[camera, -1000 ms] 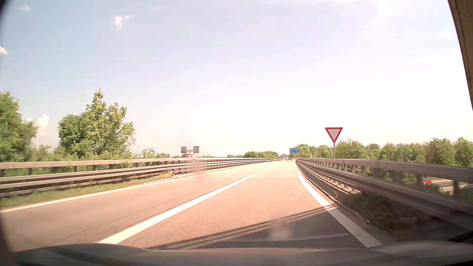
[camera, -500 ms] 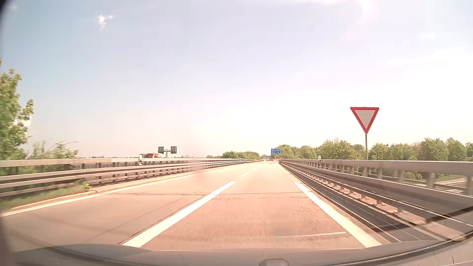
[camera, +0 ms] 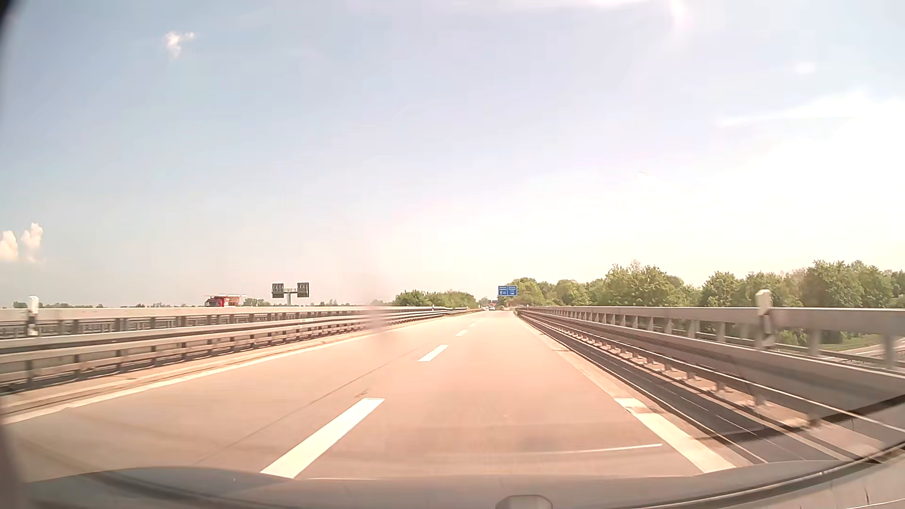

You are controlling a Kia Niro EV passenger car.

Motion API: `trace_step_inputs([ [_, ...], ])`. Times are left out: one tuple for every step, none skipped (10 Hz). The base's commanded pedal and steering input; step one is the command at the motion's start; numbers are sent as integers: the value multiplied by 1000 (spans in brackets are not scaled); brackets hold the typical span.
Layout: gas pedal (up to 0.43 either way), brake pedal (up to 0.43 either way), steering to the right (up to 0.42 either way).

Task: Follow the waypoints while adhering to traffic rules and regulations

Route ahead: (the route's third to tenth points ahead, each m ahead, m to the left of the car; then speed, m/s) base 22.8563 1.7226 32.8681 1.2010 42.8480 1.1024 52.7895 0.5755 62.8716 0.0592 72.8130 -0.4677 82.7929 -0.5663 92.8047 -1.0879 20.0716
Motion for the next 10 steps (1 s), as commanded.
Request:
trace_step_inputs([
  [630, 0, 1],
  [661, 0, 1],
  [669, 0, 1],
  [681, 0, 0],
  [681, 0, 0],
  [681, 0, 0],
  [681, 0, -1],
  [681, 0, -3],
  [681, 0, -4],
  [681, 0, -5],
])
